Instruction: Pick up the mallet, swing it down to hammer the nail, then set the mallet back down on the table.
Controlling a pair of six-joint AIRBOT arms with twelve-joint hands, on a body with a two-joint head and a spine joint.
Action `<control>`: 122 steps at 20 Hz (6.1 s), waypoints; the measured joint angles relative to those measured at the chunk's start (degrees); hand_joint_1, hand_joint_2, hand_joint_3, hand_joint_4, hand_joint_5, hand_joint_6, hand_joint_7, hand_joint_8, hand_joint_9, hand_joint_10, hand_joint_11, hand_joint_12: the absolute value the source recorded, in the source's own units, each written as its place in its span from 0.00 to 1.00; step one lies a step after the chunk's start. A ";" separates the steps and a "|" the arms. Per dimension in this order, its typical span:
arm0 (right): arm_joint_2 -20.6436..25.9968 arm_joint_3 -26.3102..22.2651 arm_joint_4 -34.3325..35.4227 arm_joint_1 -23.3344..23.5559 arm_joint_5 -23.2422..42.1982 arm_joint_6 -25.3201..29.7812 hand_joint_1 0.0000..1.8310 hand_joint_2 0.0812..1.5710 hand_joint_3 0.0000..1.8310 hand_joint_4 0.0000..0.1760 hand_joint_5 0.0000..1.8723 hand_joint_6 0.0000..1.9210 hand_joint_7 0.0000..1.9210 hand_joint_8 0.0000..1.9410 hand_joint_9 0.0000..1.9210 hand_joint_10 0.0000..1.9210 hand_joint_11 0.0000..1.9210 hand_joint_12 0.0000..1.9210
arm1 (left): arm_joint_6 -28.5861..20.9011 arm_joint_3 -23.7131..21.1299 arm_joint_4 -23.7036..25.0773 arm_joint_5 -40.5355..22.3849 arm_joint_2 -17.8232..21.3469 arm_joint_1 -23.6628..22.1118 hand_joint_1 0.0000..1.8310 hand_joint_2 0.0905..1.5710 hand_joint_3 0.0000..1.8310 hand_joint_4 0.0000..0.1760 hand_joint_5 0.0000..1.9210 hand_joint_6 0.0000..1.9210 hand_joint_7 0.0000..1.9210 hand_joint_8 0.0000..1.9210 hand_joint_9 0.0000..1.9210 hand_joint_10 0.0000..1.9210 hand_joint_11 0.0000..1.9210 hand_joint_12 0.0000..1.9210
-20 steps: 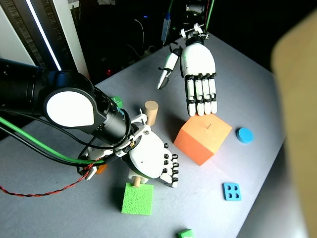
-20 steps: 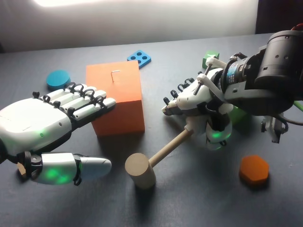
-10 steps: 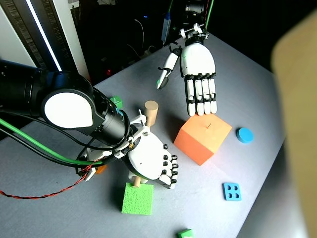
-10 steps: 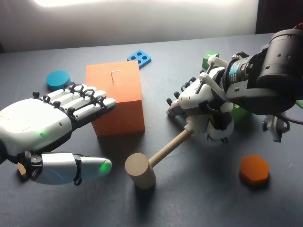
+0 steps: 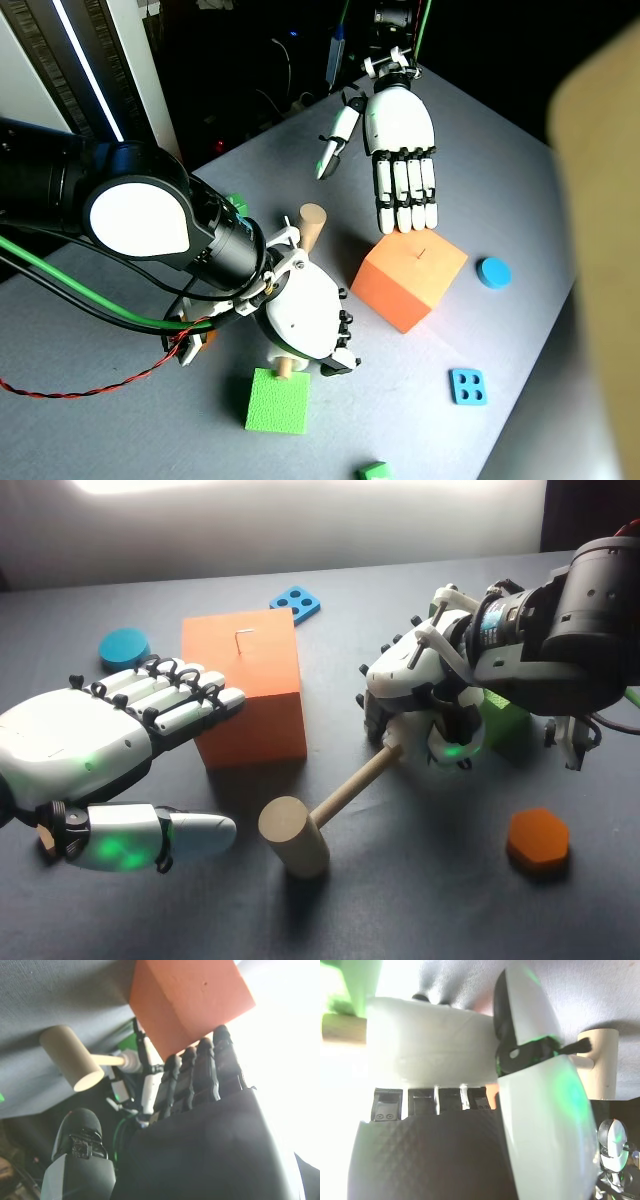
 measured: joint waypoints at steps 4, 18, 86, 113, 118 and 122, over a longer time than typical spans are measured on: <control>0.42 -0.96 0.44 0.22 -1.29 -0.31 0.63 0.79 0.00 0.00 0.37 0.70 0.40 0.78 0.34 0.87 0.36 0.92 | 0.00 0.00 -0.02 0.00 0.00 0.00 0.00 0.73 0.00 0.00 0.01 0.00 0.00 0.00 0.00 0.00 0.00 0.00; 8.15 -10.80 0.63 1.22 -3.08 -2.67 0.14 0.99 0.01 0.00 0.72 1.00 0.85 1.00 0.89 1.00 0.94 1.00 | -0.02 0.04 -0.02 0.00 0.00 0.00 0.00 0.73 0.00 0.00 0.03 0.01 0.01 0.00 0.01 0.00 0.02 0.01; 4.33 5.88 56.70 2.03 35.93 -45.72 0.40 0.99 0.00 1.00 0.77 1.00 0.87 1.00 0.91 1.00 0.97 1.00 | -0.04 0.46 0.26 0.46 0.00 -0.26 0.00 0.75 0.00 0.00 0.03 0.00 0.01 0.00 0.01 0.00 0.00 0.00; 20.02 -13.29 28.13 -5.03 34.18 -45.31 0.43 0.98 0.00 1.00 0.76 1.00 0.86 1.00 0.90 1.00 0.96 1.00 | -0.07 0.52 0.26 0.98 0.00 -0.68 0.00 0.75 0.00 0.00 0.02 0.00 0.01 0.00 0.00 0.00 0.00 0.00; 13.84 -11.10 26.75 -5.44 34.67 -44.87 0.42 0.98 0.00 1.00 0.75 1.00 0.86 1.00 0.90 1.00 0.96 1.00 | -0.50 0.63 0.31 1.70 0.00 -1.49 0.00 0.75 0.00 0.00 0.02 0.00 0.00 0.00 0.00 0.00 0.00 0.00; 9.20 -8.20 26.60 -5.90 34.10 -43.78 0.38 0.98 0.00 1.00 0.74 1.00 0.84 1.00 0.89 1.00 0.95 1.00 | -0.55 0.87 0.74 3.80 0.31 -3.30 0.00 0.75 0.00 0.00 0.02 0.00 0.01 0.00 0.00 0.00 0.00 0.00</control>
